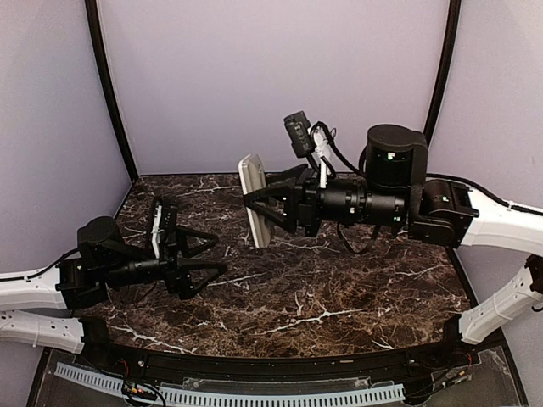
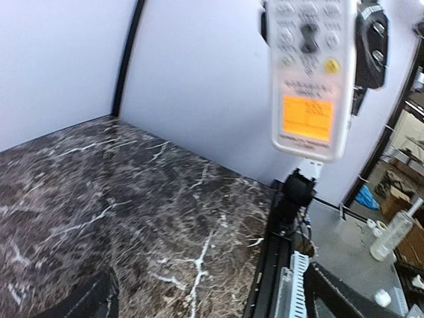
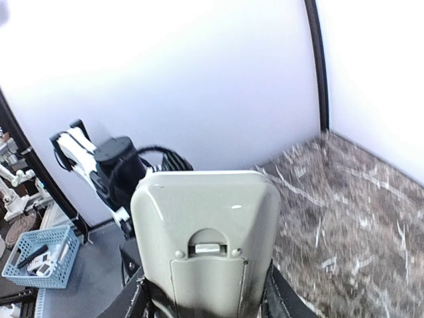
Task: Load the batteries into the remote control
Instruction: Pass from the right arm to the left
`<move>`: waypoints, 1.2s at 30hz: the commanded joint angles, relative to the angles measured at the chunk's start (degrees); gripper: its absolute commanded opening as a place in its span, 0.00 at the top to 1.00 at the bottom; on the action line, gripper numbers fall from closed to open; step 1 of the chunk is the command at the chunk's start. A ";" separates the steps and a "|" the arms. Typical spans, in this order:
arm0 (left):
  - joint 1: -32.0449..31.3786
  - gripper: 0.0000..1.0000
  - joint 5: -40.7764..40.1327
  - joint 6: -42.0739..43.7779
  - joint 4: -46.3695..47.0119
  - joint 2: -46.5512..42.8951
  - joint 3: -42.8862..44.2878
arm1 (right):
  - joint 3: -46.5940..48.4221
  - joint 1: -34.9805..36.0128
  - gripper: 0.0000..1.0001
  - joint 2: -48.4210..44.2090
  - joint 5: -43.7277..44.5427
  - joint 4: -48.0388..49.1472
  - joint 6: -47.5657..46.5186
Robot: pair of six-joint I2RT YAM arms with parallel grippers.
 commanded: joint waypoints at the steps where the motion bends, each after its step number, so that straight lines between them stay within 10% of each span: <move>1: -1.21 0.01 15.08 5.04 6.98 6.09 8.07 | -1.22 -0.65 0.64 1.71 -8.36 14.39 -6.13; 23: -1.26 0.28 24.04 0.55 17.86 20.41 21.54 | -2.11 -0.61 0.67 0.55 -14.49 18.39 -6.19; 31: -1.26 0.83 24.50 -0.24 17.88 20.32 20.68 | -3.94 -0.70 0.66 -0.63 -13.18 18.94 -5.79; 34: -1.26 0.99 23.14 0.28 16.27 19.43 19.68 | -4.37 -0.75 0.42 -1.23 -11.70 17.81 -5.75; 36: -1.26 1.00 21.21 0.98 14.27 18.26 18.94 | -4.51 -0.84 0.05 -1.79 -9.46 16.37 -5.68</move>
